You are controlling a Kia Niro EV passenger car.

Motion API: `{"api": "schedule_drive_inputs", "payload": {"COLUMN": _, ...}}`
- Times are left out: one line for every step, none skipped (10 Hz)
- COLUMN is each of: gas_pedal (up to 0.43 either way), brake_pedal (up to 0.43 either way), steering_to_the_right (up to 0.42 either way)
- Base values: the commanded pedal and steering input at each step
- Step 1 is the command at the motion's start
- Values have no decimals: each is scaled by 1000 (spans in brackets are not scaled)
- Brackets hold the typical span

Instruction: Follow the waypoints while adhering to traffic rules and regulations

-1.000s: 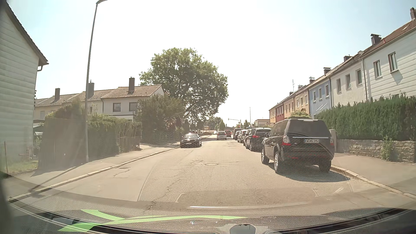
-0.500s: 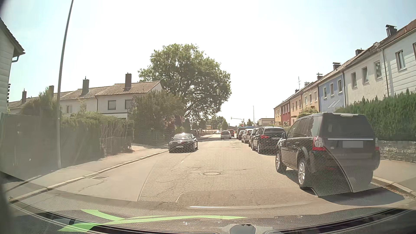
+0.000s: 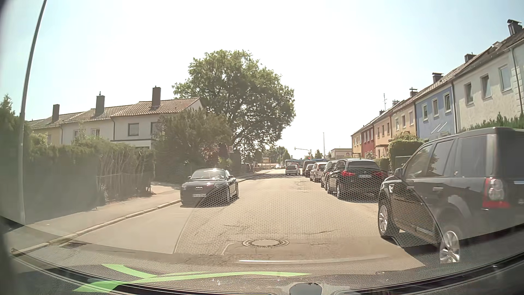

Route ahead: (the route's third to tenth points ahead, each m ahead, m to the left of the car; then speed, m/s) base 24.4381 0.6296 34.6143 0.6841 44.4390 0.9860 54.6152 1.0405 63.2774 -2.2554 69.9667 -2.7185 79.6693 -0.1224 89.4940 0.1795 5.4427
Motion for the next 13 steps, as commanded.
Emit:
{"api": "schedule_drive_inputs", "payload": {"gas_pedal": 118, "brake_pedal": 0, "steering_to_the_right": -16}}
{"api": "schedule_drive_inputs", "payload": {"gas_pedal": 118, "brake_pedal": 0, "steering_to_the_right": -16}}
{"api": "schedule_drive_inputs", "payload": {"gas_pedal": 118, "brake_pedal": 0, "steering_to_the_right": -15}}
{"api": "schedule_drive_inputs", "payload": {"gas_pedal": 118, "brake_pedal": 0, "steering_to_the_right": -13}}
{"api": "schedule_drive_inputs", "payload": {"gas_pedal": 118, "brake_pedal": 0, "steering_to_the_right": -12}}
{"api": "schedule_drive_inputs", "payload": {"gas_pedal": 118, "brake_pedal": 0, "steering_to_the_right": -10}}
{"api": "schedule_drive_inputs", "payload": {"gas_pedal": 118, "brake_pedal": 0, "steering_to_the_right": -9}}
{"api": "schedule_drive_inputs", "payload": {"gas_pedal": 118, "brake_pedal": 0, "steering_to_the_right": -8}}
{"api": "schedule_drive_inputs", "payload": {"gas_pedal": 118, "brake_pedal": 0, "steering_to_the_right": -6}}
{"api": "schedule_drive_inputs", "payload": {"gas_pedal": 118, "brake_pedal": 0, "steering_to_the_right": -5}}
{"api": "schedule_drive_inputs", "payload": {"gas_pedal": 118, "brake_pedal": 0, "steering_to_the_right": -4}}
{"api": "schedule_drive_inputs", "payload": {"gas_pedal": 118, "brake_pedal": 0, "steering_to_the_right": -5}}
{"api": "schedule_drive_inputs", "payload": {"gas_pedal": 118, "brake_pedal": 0, "steering_to_the_right": -4}}
